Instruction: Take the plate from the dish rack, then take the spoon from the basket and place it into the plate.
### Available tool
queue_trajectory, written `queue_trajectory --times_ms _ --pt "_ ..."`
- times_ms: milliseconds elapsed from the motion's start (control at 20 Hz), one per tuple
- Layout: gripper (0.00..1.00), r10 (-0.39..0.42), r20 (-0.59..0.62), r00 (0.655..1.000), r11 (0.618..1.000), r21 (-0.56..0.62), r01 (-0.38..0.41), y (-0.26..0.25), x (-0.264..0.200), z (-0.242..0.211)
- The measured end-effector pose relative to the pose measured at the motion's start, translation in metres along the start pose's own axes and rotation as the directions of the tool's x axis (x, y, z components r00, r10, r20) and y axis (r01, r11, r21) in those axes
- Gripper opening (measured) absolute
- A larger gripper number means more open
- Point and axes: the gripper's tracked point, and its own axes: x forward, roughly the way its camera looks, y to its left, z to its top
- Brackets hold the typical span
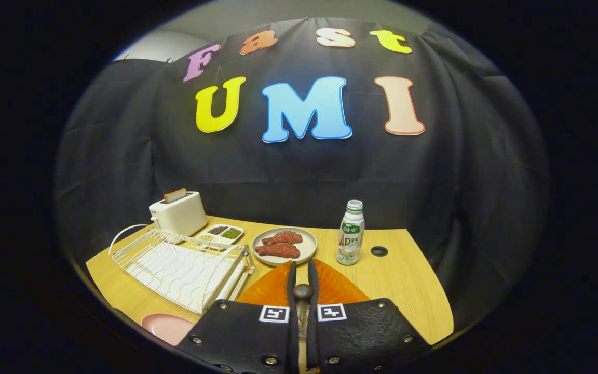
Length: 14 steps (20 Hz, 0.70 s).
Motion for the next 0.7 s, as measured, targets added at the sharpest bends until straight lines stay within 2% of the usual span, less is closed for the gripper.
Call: queue_trajectory --times_ms 400,700 --pt "0.05 -0.02 0.027 0.999 0.999 -0.039 0.021 0.022 -0.056 0.04" --pt "0.05 -0.033 0.034 0.999 0.999 -0.003 0.033 0.041 -0.089 0.05"
